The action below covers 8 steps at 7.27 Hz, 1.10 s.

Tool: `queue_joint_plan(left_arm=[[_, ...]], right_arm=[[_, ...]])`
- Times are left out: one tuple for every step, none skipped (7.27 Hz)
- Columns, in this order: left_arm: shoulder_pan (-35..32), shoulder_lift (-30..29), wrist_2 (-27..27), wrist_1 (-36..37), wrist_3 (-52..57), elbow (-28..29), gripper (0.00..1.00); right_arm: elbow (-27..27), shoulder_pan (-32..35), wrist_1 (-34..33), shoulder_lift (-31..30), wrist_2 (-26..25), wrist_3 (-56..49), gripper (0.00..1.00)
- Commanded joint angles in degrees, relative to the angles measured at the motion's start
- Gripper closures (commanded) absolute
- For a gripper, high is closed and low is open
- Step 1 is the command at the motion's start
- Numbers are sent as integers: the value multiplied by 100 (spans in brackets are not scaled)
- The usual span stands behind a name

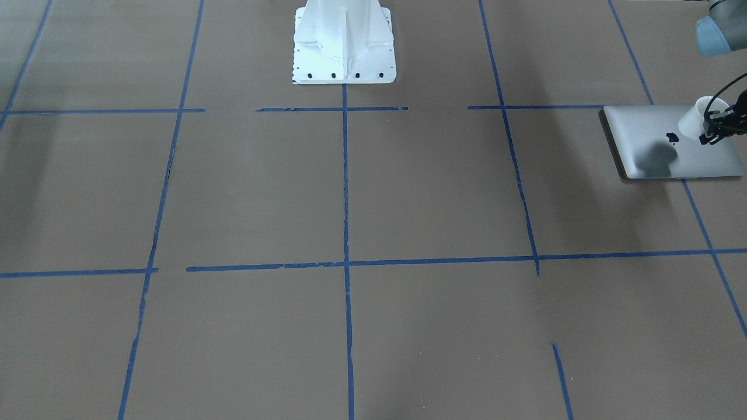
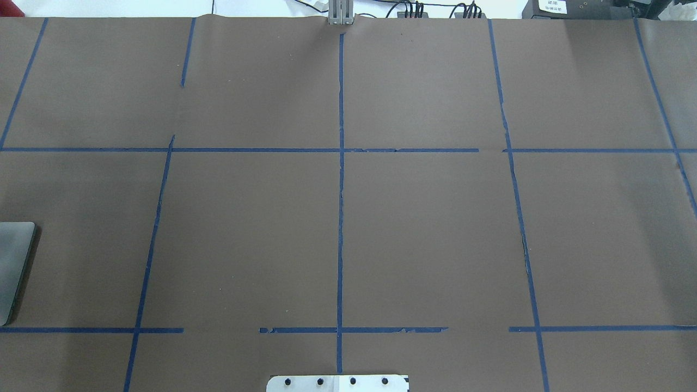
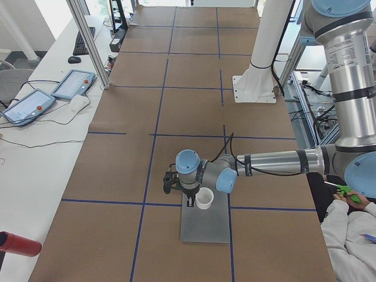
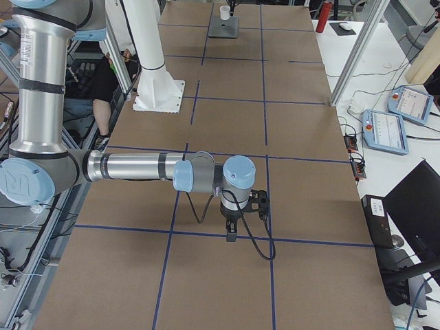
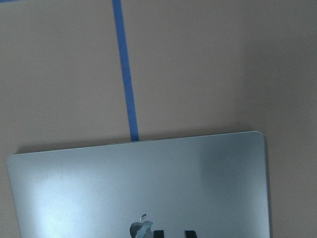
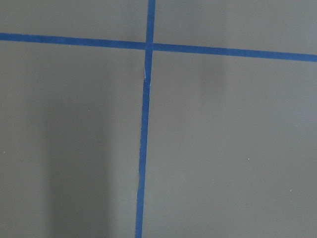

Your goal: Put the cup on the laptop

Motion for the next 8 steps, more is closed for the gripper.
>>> queue_joint_plan(left_arm=[[111, 6, -3, -303, -69, 276, 100], [251, 6, -38, -303, -77, 276, 100], [339, 6, -38, -294, -95, 276, 100], [436, 6, -38, -294, -104, 276, 100], [454, 6, -38, -294, -121, 285, 100], [472, -2, -38, -294, -122, 302, 100], [480, -20, -38, -303, -122, 328, 100], [481, -37, -38, -303, -122, 337, 86]], right_arm=[[0, 0, 0, 0, -6, 1, 0], [0, 0, 0, 0, -7, 1, 0], [0, 0, 0, 0, -7, 1, 0], [0, 0, 0, 0, 2, 1, 0], [0, 0, 0, 0, 2, 1, 0], [0, 0, 0, 0, 2, 1, 0], [0, 0, 0, 0, 2, 1, 0], [0, 0, 0, 0, 2, 1, 0]])
